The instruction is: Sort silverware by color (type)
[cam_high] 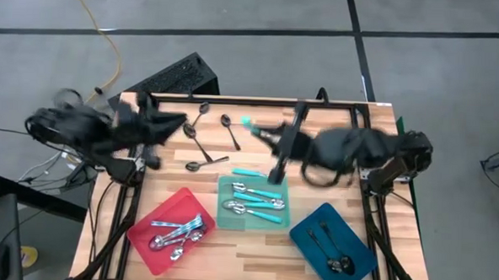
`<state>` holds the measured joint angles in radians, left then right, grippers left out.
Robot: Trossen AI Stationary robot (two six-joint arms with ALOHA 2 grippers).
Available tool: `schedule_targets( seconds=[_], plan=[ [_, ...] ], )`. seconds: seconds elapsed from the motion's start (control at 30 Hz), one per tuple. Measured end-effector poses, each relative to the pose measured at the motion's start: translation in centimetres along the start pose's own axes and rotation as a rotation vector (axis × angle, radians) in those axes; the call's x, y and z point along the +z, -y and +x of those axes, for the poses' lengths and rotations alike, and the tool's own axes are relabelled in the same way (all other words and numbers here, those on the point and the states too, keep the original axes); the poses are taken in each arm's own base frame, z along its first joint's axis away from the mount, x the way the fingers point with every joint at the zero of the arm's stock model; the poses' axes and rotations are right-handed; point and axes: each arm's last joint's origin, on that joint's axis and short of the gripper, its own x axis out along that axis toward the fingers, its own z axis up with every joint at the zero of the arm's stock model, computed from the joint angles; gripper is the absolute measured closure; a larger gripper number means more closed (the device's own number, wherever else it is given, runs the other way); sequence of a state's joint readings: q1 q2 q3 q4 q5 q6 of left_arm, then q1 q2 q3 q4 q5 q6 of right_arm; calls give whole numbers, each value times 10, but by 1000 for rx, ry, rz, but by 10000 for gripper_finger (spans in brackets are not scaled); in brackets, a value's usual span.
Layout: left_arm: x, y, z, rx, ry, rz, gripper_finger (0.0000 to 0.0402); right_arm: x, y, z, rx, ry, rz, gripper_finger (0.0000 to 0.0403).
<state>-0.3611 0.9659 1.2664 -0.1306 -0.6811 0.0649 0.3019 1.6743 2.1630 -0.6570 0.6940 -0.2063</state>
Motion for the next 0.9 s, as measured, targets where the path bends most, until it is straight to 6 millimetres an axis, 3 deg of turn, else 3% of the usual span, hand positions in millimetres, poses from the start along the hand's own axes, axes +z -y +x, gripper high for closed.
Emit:
schedule_targets(
  seconds=[0.13, 0.3, 0.47, 0.6, 0.67, 0.77, 0.9],
  plan=[
    [-55, -2, 7, 158, 0, 21, 397, 4, 9, 14, 165, 93, 13, 354],
    [-57, -21, 10, 236, 170, -116, 401, -27, -30, 48, 288, -34, -67, 354],
    [-41, -24, 11, 122, 215, -104, 401, -72, -42, 67, 205, -275, -100, 354],
    [-61, -11, 16, 155, 54, -68, 401, -107, -30, 85, 83, -431, -92, 354],
    [-78, -5, 24, 222, -7, -60, 401, -110, -16, 93, 60, -433, -45, 354],
    [-103, -2, 35, 322, -77, 17, 401, -105, -3, 98, 158, -399, 34, 354],
    [-122, -14, 49, 377, -107, 34, 401, -110, -21, 98, 331, -409, 46, 354]
  ],
)
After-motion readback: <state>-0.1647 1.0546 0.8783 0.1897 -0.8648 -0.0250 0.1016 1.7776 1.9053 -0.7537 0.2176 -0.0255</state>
